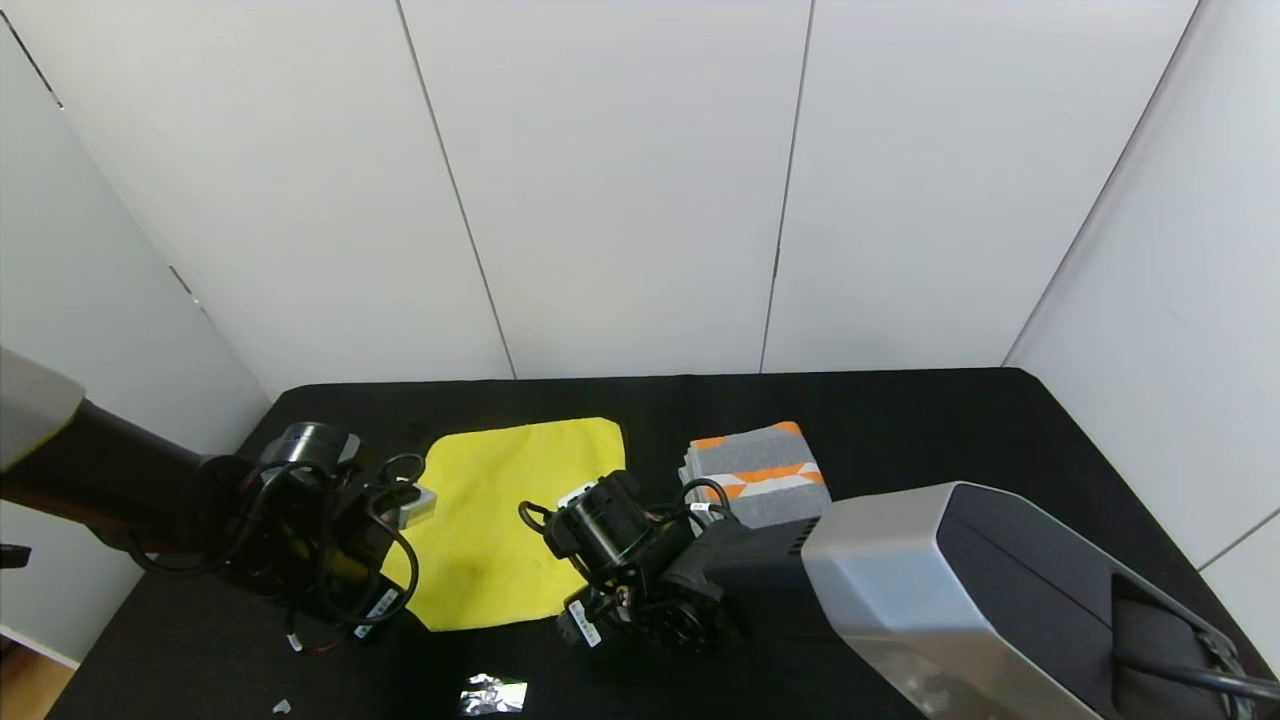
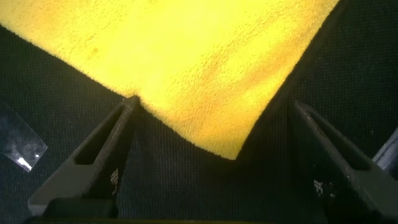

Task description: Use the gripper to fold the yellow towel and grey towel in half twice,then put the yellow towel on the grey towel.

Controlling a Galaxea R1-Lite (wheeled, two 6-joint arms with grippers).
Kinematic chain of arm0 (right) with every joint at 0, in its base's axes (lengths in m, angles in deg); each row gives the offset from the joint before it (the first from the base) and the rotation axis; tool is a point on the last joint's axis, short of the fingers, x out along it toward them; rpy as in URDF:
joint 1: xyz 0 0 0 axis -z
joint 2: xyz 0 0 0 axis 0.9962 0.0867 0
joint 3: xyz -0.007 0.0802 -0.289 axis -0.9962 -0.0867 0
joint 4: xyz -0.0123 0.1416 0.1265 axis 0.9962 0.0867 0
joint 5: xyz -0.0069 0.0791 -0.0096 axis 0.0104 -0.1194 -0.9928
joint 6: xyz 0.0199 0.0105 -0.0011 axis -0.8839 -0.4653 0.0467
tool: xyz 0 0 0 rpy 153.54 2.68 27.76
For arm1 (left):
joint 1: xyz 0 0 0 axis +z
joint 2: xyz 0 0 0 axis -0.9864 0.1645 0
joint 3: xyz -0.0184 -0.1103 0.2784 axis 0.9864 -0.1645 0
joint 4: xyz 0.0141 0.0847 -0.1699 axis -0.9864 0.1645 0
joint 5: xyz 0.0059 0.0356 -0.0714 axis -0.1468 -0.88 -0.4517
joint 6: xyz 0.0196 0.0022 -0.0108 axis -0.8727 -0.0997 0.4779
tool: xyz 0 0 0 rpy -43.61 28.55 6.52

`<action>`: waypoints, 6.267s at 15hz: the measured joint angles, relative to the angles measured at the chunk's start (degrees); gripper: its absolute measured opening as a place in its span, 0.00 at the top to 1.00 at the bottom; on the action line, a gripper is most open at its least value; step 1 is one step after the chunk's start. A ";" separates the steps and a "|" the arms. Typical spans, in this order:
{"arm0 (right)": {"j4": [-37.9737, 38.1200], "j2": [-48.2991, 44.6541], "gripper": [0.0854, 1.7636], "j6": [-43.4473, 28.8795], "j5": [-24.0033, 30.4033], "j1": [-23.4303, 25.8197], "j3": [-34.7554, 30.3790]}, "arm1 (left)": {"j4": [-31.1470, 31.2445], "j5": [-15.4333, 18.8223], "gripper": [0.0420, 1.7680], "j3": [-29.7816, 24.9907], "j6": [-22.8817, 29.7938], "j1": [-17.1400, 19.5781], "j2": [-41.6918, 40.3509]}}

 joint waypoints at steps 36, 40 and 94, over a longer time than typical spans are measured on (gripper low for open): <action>-0.09 0.94 0.98 -0.61 0.00 -0.27 0.48 | 0.06 0.24 0.95 0.83 0.07 0.06 -0.44; 0.33 0.35 0.98 -1.38 0.01 -0.41 0.41 | -0.02 0.50 0.95 0.83 0.41 0.04 -0.59; 8.19 -3.73 0.98 -9.29 3.84 2.13 10.15 | 3.32 3.36 0.96 9.19 5.28 3.12 -5.83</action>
